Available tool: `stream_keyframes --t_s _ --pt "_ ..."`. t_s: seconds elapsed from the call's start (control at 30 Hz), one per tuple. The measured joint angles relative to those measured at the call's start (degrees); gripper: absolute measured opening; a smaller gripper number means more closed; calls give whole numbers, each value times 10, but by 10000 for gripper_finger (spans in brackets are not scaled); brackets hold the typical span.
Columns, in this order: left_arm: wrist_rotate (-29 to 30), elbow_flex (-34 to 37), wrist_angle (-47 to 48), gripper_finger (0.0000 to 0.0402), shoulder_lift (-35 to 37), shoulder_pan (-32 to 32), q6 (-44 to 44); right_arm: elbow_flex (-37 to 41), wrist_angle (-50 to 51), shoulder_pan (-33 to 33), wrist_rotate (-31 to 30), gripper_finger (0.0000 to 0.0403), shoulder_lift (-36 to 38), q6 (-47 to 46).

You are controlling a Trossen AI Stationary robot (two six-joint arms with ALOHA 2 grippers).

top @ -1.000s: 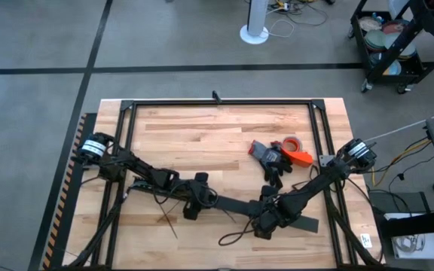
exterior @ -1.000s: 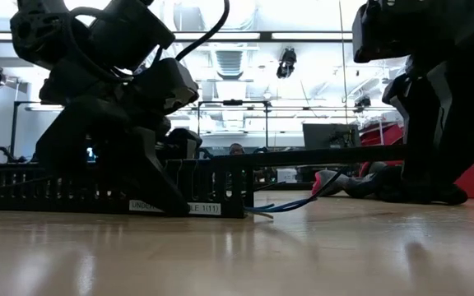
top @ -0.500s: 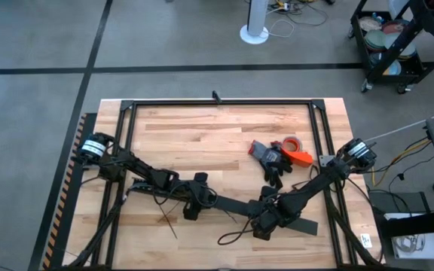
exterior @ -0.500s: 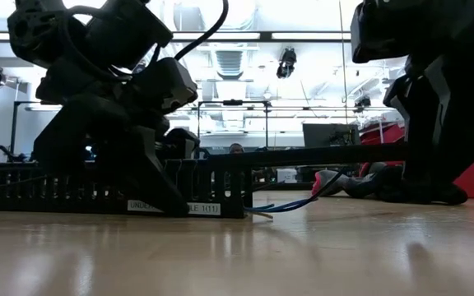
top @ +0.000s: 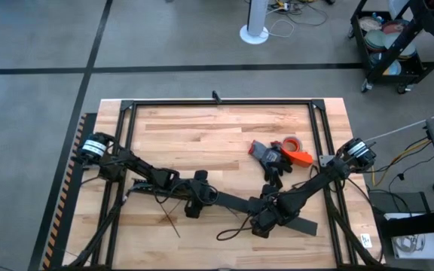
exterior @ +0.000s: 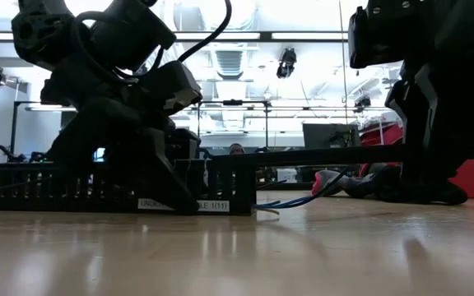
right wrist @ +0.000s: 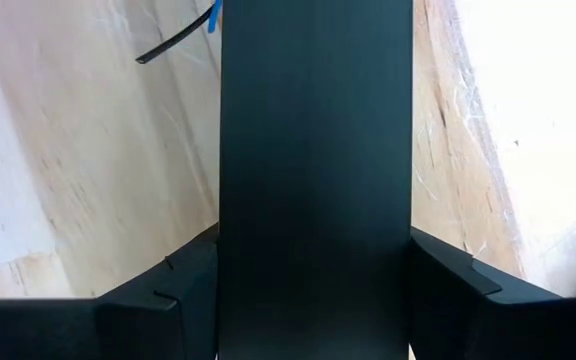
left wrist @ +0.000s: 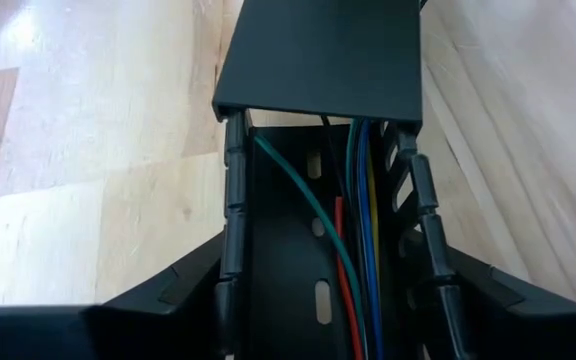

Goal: Ziptie cables
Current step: Insert the black cable duct cover into the black cable duct

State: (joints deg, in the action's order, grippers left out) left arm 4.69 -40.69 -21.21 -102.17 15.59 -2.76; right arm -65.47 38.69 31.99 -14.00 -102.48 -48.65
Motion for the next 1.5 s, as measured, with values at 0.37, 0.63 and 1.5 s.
stream_keyframes --t_s 0.37,0.63,1.5 --pt "-12 0 0 230 0 1 7 0 0 -16 15 212 0 84" --pt "-11 0 -1 229 0 1 9 0 -26 -26 24 212 0 97" --pt "-7 0 -13 228 0 0 6 -10 -7 -39 33 212 0 78"
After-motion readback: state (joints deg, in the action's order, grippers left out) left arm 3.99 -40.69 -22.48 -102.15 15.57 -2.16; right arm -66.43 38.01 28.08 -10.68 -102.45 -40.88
